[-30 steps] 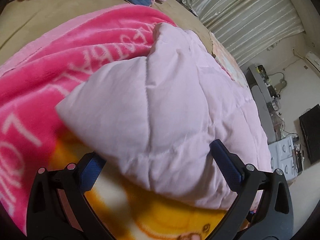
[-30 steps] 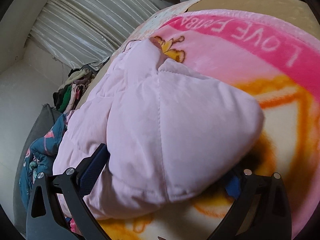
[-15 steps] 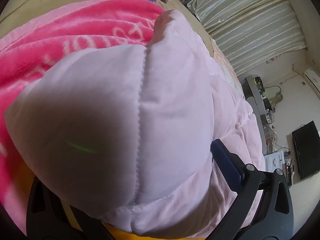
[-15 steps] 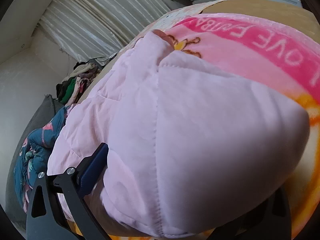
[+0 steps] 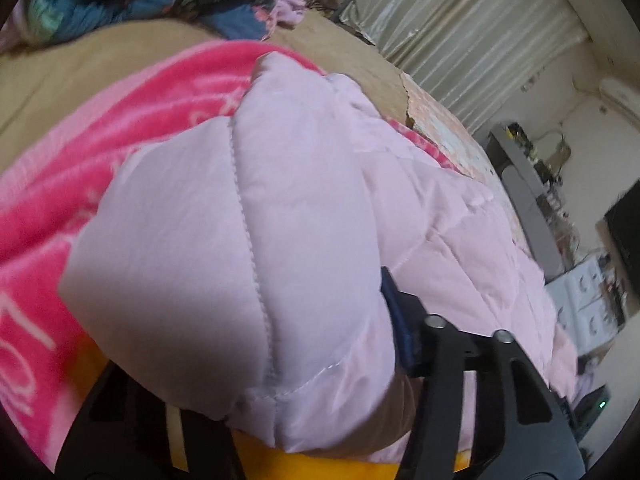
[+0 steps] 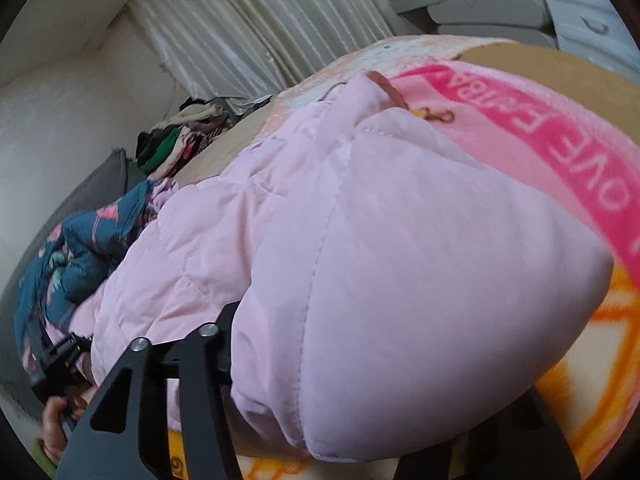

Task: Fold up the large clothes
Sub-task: 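Lift the gripped edge with both tools and fold it over the jacket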

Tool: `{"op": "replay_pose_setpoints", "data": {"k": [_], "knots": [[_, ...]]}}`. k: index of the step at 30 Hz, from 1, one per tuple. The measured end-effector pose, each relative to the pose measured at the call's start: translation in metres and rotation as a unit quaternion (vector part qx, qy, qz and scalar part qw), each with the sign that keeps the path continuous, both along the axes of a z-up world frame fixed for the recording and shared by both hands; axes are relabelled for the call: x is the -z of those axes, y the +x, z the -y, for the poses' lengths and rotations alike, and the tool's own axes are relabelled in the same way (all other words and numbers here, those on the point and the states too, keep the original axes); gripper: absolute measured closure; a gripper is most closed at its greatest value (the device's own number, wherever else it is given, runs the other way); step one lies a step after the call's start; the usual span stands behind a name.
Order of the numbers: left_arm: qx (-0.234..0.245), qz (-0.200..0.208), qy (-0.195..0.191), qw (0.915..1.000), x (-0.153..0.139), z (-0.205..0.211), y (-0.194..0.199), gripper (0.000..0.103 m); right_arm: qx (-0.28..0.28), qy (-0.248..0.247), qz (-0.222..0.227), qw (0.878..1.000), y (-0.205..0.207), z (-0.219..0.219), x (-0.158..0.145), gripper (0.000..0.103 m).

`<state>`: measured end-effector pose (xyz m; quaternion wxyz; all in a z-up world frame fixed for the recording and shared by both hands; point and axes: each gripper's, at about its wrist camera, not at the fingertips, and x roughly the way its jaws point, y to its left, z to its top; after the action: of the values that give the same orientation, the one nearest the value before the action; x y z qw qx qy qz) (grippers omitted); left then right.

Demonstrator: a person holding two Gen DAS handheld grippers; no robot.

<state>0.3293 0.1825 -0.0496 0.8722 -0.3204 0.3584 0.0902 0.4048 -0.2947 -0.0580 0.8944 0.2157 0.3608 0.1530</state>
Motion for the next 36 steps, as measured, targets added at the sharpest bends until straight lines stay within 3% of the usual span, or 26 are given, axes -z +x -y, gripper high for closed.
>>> {"op": "replay_pose_setpoints", "data": {"k": [6,17,26,36], "knots": [[0.022,0.010,0.053,0.9983,-0.023,0.014,-0.002,0.072,-0.022,-0.053,0.025,0.998,-0.003,-0.012,-0.015,0.064],[0.036,0.032,0.120,0.9916,-0.064,0.031,-0.024,0.076,-0.058,-0.101,0.089,0.989,-0.036,-0.028,-0.060,0.069],[0.046,0.060,0.149,0.9860,-0.092,0.035,-0.051,0.076,-0.083,-0.109,0.117,0.984,-0.071,-0.028,-0.088,0.069],[0.049,0.067,0.154,0.9845,-0.096,0.039,-0.087,0.076,-0.099,-0.126,0.132,0.978,-0.109,-0.029,-0.104,0.069]]}}
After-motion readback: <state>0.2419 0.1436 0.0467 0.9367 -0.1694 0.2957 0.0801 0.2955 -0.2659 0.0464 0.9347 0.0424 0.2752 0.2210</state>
